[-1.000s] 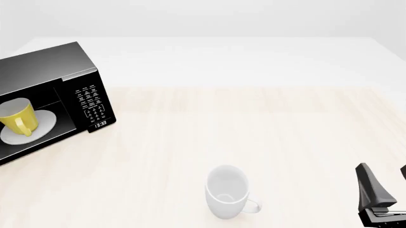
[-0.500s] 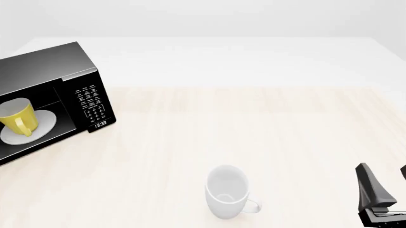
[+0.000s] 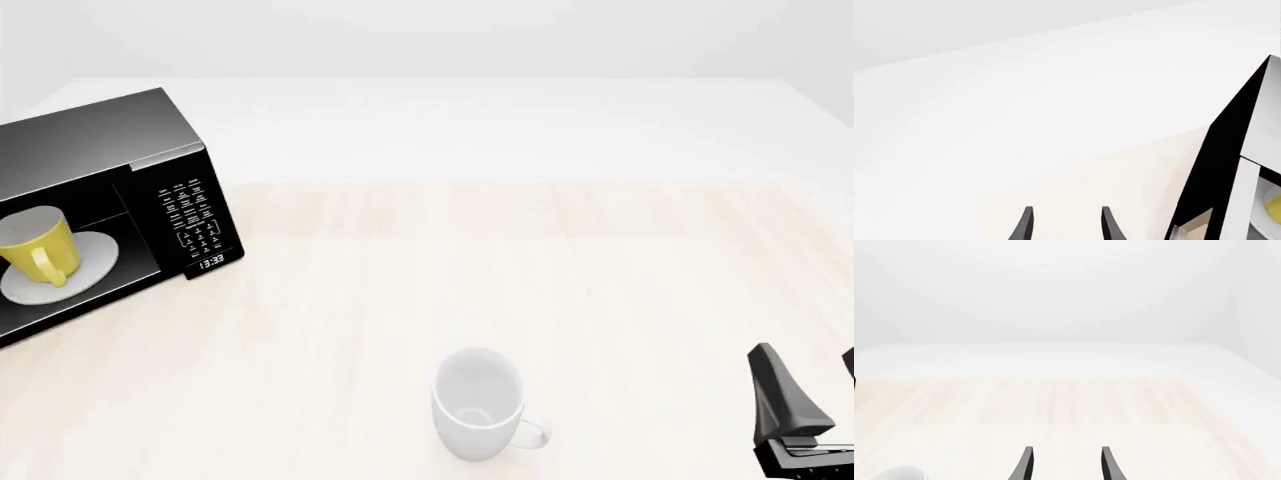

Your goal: Put the yellow and white mug in the microwave and close it.

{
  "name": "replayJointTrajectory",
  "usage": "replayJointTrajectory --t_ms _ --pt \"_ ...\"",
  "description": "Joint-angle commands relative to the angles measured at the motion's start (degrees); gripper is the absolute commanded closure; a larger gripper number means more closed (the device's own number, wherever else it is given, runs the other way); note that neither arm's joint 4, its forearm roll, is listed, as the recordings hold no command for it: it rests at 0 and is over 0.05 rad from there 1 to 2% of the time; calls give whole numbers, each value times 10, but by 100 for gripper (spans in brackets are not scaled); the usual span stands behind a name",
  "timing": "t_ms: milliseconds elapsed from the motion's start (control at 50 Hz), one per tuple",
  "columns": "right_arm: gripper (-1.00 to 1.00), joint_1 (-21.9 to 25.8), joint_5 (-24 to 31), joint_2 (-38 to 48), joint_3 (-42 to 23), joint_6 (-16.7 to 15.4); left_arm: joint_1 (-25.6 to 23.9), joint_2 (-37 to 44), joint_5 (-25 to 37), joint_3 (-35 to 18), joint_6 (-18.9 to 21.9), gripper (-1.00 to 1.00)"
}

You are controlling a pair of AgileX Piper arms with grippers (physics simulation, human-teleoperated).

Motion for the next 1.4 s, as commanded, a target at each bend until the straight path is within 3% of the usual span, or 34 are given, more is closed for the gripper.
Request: replayJointTrajectory --t_ms 20,700,1400 --pt "-100 0 0 0 0 0 -19 21 -21 18 9 -100" --pt "-100 0 0 0 0 0 -121 113 -85 43 16 -100" --pt "-100 0 0 0 0 0 -196 145 -79 38 -3 -100"
